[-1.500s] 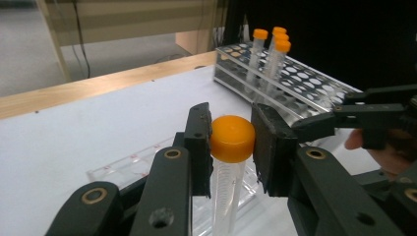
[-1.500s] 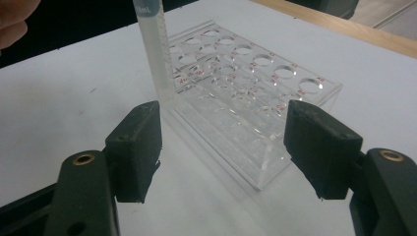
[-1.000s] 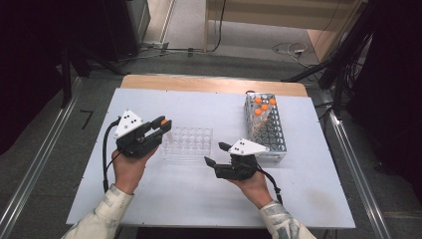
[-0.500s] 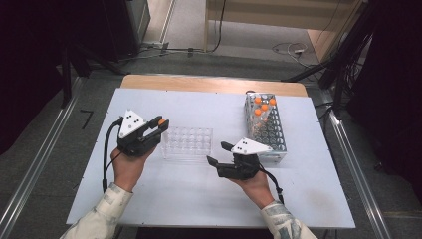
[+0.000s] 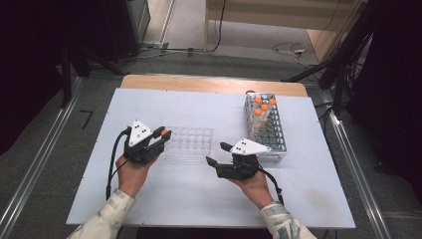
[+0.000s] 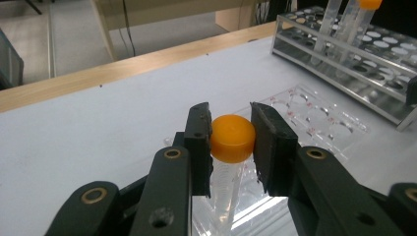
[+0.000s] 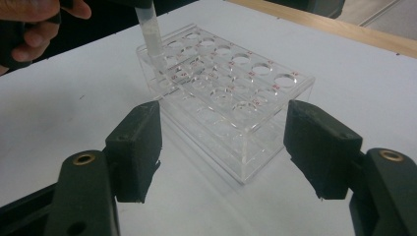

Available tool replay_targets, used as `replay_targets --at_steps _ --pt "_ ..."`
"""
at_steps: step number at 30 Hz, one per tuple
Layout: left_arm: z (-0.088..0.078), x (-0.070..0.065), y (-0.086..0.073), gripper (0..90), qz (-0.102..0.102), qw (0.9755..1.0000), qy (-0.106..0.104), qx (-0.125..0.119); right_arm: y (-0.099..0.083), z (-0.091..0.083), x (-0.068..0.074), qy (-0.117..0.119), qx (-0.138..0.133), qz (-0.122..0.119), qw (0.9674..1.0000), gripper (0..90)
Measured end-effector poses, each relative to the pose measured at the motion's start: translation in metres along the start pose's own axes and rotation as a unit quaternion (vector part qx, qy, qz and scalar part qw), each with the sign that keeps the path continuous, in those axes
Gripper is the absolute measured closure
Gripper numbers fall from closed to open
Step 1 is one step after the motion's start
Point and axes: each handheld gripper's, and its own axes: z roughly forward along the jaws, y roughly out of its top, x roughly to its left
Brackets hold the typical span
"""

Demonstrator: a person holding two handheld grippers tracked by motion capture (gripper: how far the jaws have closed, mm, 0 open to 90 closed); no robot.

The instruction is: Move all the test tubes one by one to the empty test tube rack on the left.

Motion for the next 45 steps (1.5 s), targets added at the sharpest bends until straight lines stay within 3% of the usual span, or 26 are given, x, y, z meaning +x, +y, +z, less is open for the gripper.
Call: replay_targets --at_steps 9,13,17,18,19,21,26,31,45 --pt "0.003 0.0 -0.008 70.1 -0.004 1.0 0.002 0.004 0.0 0.0 -0.001 -0.002 0.001 0.001 1.0 29.2" --pt "0.004 0.001 -0.008 67.8 -0.009 0.9999 -0.007 0.004 0.0 -0.001 -0.002 -0.004 -0.001 0.003 1.0 29.1" --pt "0.004 0.001 -0.007 48.8 -0.02 0.9998 -0.01 0.001 0.0 -0.001 -0.003 -0.006 -0.003 0.005 1.0 29.1" --pt "0.003 0.0 -0.007 48.8 -0.021 0.9997 -0.009 -0.001 0.0 -0.001 -0.003 -0.006 -0.003 0.005 1.0 29.1" --pt "0.003 0.0 -0.006 39.2 -0.023 0.9997 -0.009 -0.003 0.001 -0.002 -0.004 -0.008 -0.004 0.004 1.0 28.9" --pt "0.002 -0.001 -0.006 31.3 -0.03 0.9995 -0.007 -0.009 0.001 -0.003 -0.004 -0.011 -0.004 0.006 0.9999 28.7" --pt "-0.001 -0.001 -0.005 20.7 -0.047 0.9987 -0.001 -0.019 0.001 -0.006 -0.009 -0.019 -0.009 0.01 0.9997 28.6" --pt "-0.003 0.001 -0.007 17.5 -0.065 0.9975 0.006 -0.029 0.0 -0.012 -0.019 -0.036 -0.014 0.019 0.9991 28.6" --pt "-0.01 0.0 -0.016 14.0 -0.062 0.9973 0.021 -0.033 0.003 -0.034 -0.053 -0.1 -0.035 0.047 0.9932 29.1"
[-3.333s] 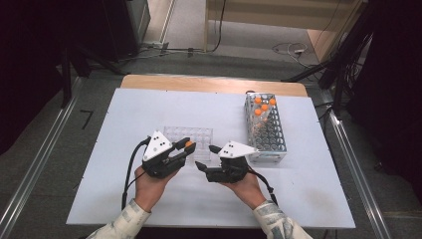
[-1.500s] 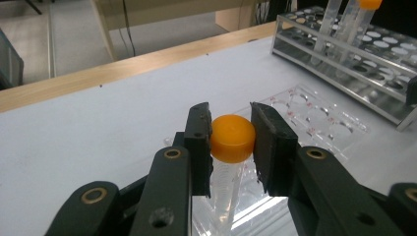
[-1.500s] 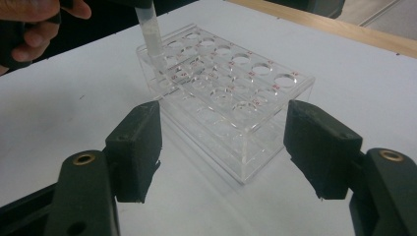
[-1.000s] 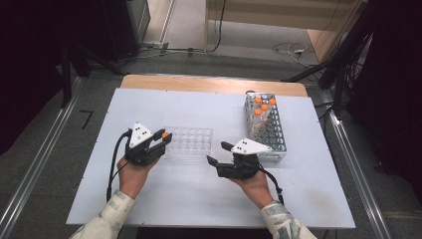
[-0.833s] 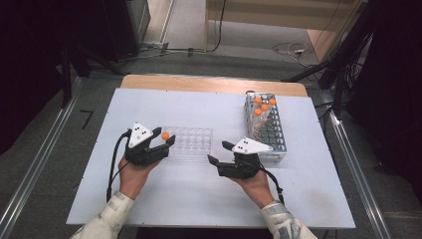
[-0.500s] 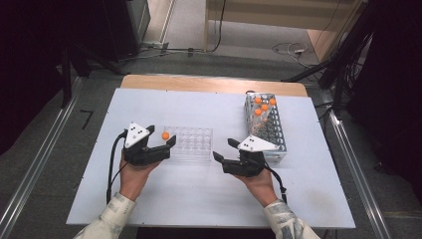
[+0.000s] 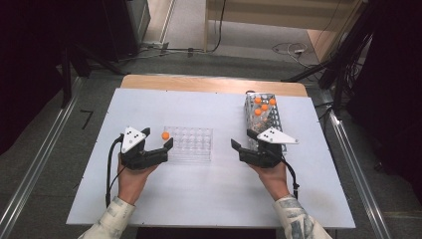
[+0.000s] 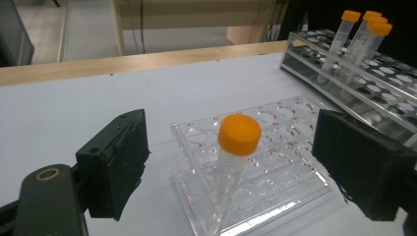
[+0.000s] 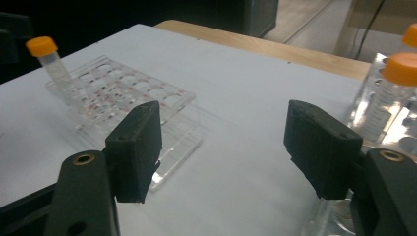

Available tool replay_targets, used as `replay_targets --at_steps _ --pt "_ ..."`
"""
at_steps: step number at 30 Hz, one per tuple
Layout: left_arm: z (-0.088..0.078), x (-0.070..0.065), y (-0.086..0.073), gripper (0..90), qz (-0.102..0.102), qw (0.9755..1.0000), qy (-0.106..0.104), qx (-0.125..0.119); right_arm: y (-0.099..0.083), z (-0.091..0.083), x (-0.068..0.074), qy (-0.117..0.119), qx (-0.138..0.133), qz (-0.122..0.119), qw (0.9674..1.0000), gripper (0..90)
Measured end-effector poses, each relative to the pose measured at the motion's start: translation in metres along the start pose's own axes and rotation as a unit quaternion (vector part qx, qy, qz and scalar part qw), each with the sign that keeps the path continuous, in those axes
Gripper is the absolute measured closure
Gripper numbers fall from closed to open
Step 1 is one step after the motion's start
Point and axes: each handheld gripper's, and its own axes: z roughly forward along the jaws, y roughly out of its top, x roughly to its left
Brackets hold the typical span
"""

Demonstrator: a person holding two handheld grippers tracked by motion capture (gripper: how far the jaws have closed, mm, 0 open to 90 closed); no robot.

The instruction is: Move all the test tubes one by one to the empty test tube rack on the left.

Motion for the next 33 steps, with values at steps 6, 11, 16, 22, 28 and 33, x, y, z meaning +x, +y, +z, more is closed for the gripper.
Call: replay_targets --at_steps 6,11,16,22,28,33 --pt "-0.005 0.002 -0.004 13.7 0.001 1.0 0.004 -0.002 0.002 -0.001 -0.018 -0.033 -0.006 0.017 0.9993 29.5" --pt "-0.01 0.005 -0.007 13.8 -0.001 0.9999 0.012 -0.004 0.007 -0.002 -0.032 -0.073 -0.007 0.026 0.997 29.8" --pt "-0.009 0.005 -0.007 13.8 -0.002 0.9999 0.015 0.001 0.01 0.005 -0.048 -0.108 0.002 0.036 0.9935 34.5" --pt "-0.008 0.005 -0.008 13.8 -0.002 0.9999 0.016 0.002 0.013 0.014 -0.055 -0.132 0.005 0.024 0.9909 45.7" --pt "-0.007 0.006 -0.009 13.8 -0.002 0.9998 0.018 0.005 0.011 0.027 -0.057 -0.148 0.029 0.025 0.9883 54.8" --pt "-0.006 0.006 -0.009 13.8 -0.001 0.9998 0.017 0.007 0.014 0.032 -0.061 -0.143 0.049 0.046 0.9875 61.5"
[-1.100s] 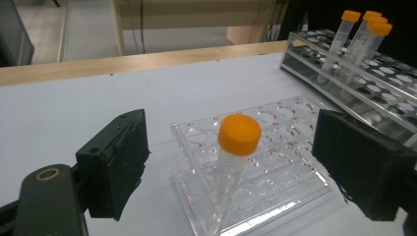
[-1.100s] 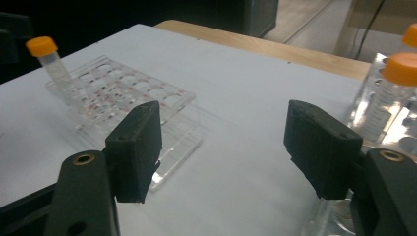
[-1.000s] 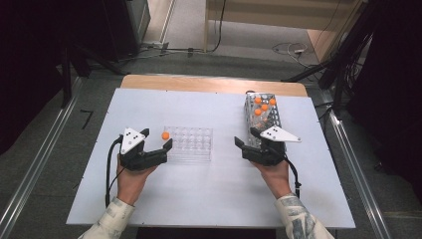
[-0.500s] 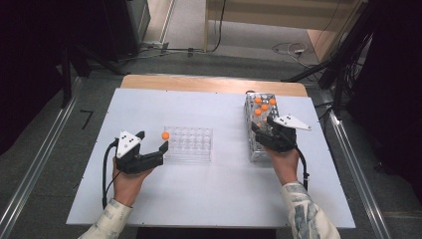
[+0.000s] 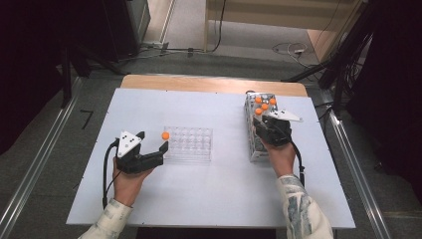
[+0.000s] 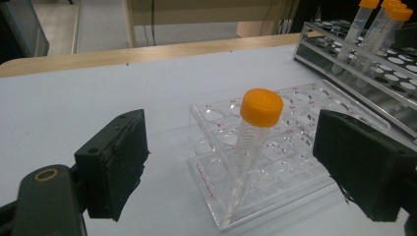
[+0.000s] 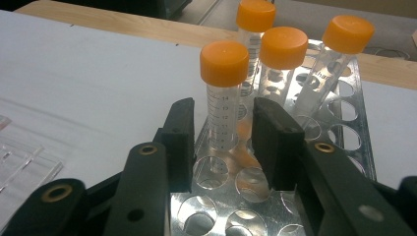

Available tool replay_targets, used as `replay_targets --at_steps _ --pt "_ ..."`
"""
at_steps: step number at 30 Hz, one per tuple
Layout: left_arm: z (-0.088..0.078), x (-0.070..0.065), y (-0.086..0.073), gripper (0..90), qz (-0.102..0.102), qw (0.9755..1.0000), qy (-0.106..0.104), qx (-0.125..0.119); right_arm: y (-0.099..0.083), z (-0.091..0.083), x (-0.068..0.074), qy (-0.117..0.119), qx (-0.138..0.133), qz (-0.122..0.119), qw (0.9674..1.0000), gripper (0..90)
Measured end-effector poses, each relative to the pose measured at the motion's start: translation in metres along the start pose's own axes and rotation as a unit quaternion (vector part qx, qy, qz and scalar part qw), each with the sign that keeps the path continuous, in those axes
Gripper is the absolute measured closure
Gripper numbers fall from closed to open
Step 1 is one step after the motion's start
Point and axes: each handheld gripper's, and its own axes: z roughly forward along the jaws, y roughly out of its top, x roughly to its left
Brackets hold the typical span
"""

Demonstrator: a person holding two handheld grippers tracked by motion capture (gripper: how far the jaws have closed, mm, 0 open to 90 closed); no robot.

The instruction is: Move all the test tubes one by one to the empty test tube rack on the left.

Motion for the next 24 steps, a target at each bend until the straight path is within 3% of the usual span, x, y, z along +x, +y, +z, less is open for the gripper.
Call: replay_targets --at_steps 7,16,24 --pt "0.0 0.0 0.0 13.8 -0.001 1.0 0.0 0.001 0.002 0.009 0.005 -0.01 0.009 -0.006 0.9999 64.1" --pt "0.001 -0.001 -0.001 13.9 0.001 1.0 -0.002 0.002 0.006 0.017 0.005 -0.03 0.052 0.001 0.9982 66.3" --pt "0.002 -0.003 -0.002 13.9 0.0 1.0 -0.004 0.003 0.006 0.017 0.007 -0.037 0.053 -0.009 0.9979 71.4"
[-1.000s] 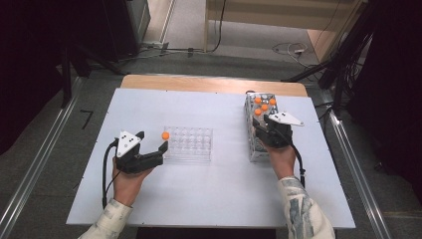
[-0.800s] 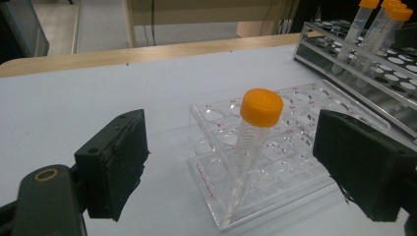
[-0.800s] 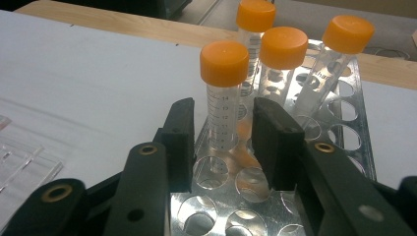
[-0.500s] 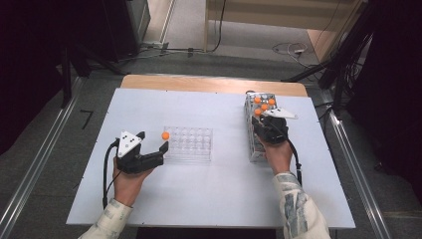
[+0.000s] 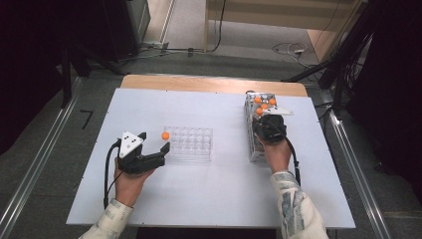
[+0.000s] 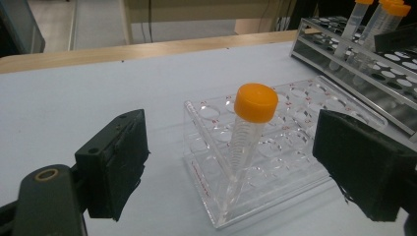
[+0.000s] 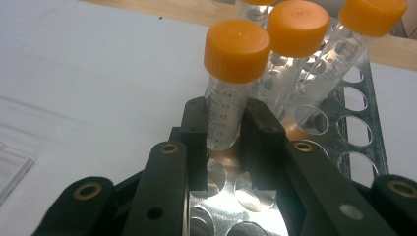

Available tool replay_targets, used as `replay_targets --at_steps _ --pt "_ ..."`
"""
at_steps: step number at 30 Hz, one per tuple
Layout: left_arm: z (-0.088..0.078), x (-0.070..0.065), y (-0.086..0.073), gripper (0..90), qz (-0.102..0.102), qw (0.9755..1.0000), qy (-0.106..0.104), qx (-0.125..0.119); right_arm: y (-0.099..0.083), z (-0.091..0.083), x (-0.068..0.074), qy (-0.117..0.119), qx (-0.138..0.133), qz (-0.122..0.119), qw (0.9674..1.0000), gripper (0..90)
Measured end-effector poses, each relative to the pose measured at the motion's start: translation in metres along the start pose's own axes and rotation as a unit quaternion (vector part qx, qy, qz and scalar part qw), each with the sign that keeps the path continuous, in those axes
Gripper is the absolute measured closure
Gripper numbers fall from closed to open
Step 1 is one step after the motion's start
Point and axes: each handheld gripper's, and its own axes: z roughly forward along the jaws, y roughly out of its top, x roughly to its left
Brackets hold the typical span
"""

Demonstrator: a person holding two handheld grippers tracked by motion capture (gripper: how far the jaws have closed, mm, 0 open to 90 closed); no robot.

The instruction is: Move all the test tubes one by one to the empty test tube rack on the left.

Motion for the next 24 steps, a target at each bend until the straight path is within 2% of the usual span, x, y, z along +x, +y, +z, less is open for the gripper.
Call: replay_targets --at_steps 12,24 --pt "-0.001 0.001 0.0 13.9 -0.002 1.0 0.002 -0.003 -0.001 -0.004 0.001 -0.001 -0.017 -0.003 0.9999 72.4" --pt "-0.003 0.003 0.001 12.5 -0.007 1.0 0.002 -0.007 0.007 -0.022 0.0 0.001 -0.053 -0.004 0.9986 72.6"
